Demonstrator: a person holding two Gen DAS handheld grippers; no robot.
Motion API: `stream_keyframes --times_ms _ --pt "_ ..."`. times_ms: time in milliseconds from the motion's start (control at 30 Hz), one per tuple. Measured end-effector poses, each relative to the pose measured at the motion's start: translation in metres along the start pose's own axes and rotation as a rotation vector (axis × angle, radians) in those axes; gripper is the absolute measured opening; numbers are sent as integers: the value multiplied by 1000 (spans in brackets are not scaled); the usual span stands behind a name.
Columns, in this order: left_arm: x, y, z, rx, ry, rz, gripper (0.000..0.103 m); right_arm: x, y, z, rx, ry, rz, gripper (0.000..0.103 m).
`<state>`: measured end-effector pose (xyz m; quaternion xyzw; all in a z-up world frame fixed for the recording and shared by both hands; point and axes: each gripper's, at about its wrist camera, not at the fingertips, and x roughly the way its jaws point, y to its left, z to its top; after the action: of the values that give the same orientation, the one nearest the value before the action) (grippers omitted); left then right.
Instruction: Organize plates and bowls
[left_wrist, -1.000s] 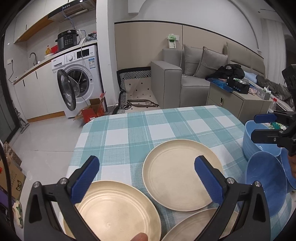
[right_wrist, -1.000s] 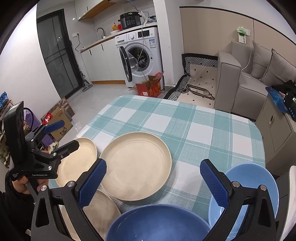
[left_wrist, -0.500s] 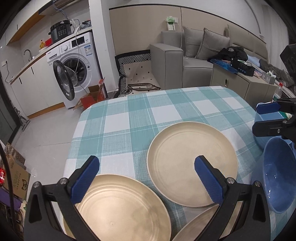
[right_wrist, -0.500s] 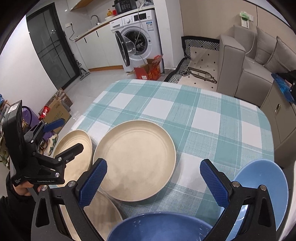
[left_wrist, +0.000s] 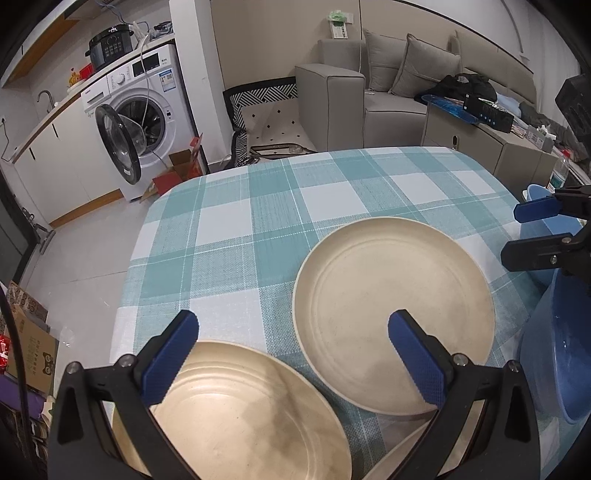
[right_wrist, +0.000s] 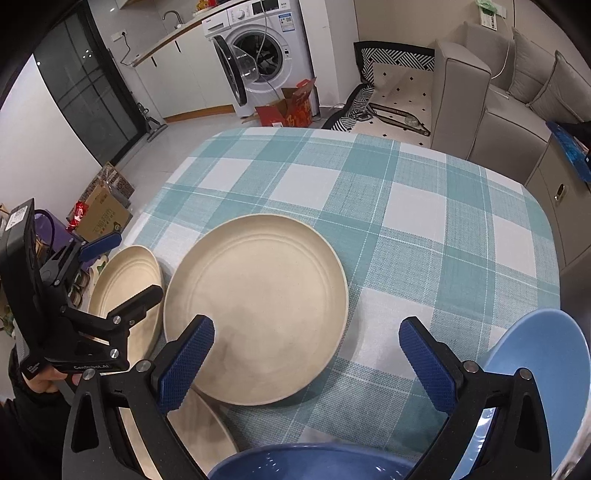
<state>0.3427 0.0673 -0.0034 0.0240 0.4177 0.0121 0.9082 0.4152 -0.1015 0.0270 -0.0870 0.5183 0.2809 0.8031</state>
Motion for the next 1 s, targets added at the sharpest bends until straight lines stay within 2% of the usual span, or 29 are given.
stream_keyframes --times_ms 633,733,900,1000 --pt "28 -7 3 50 71 -16 103 36 -2 4 0 105 -23 100" --pt "32 -8 3 51 83 -19 103 42 -3 4 1 124 -23 96" --pt "38 -8 3 43 100 -30 103 49 -4 4 3 145 -21 95" --pt "39 -9 4 46 104 -39 102 54 -6 4 2 164 -19 87"
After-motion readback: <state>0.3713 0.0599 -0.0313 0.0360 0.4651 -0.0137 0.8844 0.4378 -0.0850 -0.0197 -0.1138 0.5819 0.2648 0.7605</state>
